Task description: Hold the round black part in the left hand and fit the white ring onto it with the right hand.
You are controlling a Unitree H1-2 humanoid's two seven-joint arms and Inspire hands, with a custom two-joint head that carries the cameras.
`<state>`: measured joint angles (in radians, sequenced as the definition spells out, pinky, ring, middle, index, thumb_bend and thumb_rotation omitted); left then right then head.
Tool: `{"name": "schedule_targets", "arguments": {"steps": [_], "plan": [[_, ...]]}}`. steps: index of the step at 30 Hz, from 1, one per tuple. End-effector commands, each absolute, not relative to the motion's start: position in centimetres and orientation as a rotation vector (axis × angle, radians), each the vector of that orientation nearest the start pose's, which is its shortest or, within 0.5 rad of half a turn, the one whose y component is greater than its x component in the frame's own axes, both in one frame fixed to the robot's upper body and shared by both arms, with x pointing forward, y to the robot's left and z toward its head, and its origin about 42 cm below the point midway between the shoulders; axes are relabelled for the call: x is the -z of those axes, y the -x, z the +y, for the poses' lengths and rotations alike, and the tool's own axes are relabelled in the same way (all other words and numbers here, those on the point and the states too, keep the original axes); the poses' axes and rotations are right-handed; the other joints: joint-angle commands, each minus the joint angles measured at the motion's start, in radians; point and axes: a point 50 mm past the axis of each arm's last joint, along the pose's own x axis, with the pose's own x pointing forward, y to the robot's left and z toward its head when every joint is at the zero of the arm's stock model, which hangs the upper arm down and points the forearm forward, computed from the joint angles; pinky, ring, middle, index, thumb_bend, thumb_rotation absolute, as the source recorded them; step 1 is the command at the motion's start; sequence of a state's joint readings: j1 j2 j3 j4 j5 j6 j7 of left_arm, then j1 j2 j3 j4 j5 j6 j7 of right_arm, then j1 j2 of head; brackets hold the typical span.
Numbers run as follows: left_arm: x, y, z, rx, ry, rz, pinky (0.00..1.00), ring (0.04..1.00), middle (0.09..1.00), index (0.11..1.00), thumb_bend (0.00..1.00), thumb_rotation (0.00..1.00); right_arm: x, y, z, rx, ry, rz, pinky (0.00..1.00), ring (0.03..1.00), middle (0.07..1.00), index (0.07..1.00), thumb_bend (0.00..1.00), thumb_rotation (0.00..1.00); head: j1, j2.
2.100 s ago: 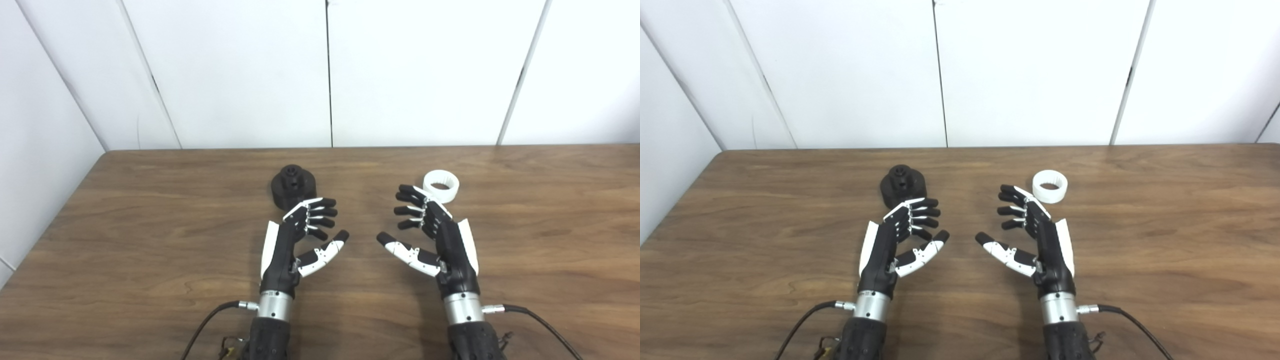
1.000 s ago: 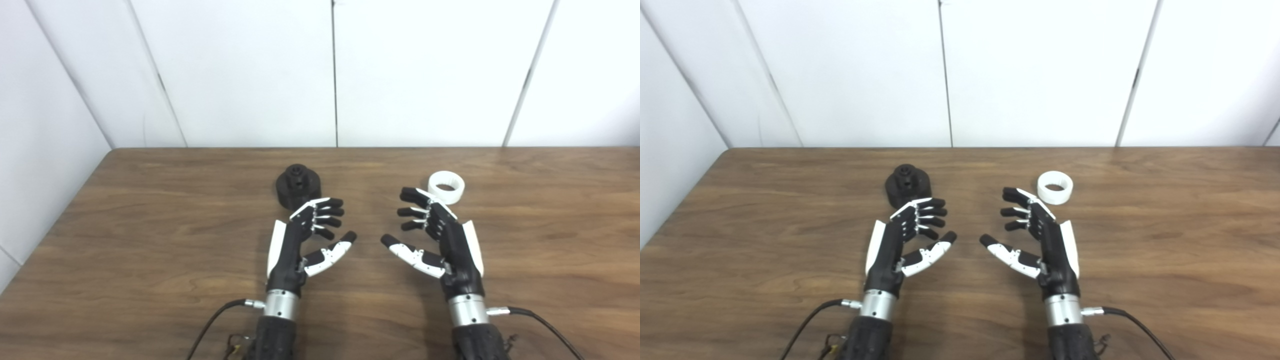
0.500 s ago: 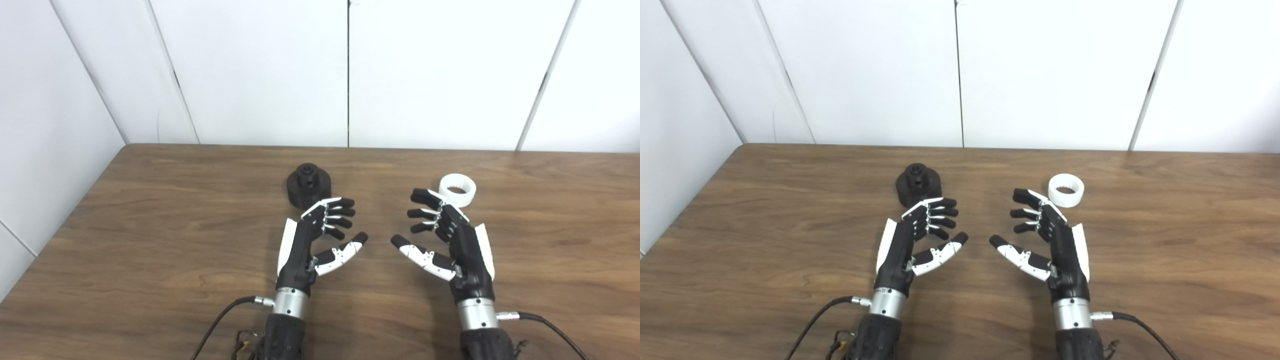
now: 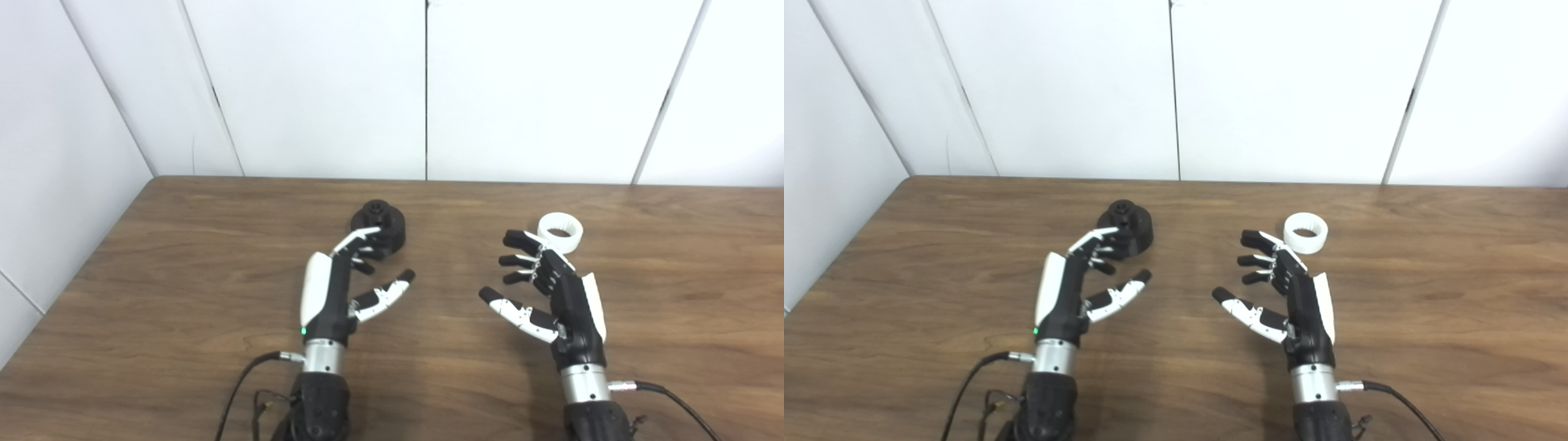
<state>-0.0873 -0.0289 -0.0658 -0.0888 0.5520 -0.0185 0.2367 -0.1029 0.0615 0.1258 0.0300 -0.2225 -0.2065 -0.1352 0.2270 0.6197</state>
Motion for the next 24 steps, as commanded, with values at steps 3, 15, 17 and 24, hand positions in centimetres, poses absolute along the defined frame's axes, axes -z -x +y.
{"name": "schedule_targets", "arguments": {"steps": [3,15,17,24], "plan": [[-18.0,-31.6,19.2,-0.216,-0.545,-0.364,0.57,0.684,0.727,0.703,0.65,0.26,-10.9,-30.1,-16.1,-0.02,0.154,-0.243,0.55,0.668,0.759,0.746,0.69,0.1,0.002,0.001],[-20.1,-32.4,21.8,-0.244,-0.802,-0.335,0.68,0.801,0.836,0.79,0.7,0.39,-10.9,-30.2,-16.0,-0.018,0.151,-0.243,0.54,0.671,0.759,0.745,0.7,0.11,0.002,-0.001],[-20.3,-32.7,22.2,-0.235,-0.836,-0.316,0.71,0.834,0.866,0.815,0.73,0.41,-10.8,-30.2,-16.0,-0.019,0.15,-0.243,0.54,0.671,0.76,0.745,0.7,0.11,0.003,-0.002],[-21.1,-34.5,23.1,-0.218,-0.948,-0.266,0.86,0.928,0.933,0.879,0.83,0.46,-10.7,-30.2,-16.1,-0.024,0.151,-0.241,0.54,0.672,0.762,0.746,0.7,0.11,0.002,-0.006]]}}
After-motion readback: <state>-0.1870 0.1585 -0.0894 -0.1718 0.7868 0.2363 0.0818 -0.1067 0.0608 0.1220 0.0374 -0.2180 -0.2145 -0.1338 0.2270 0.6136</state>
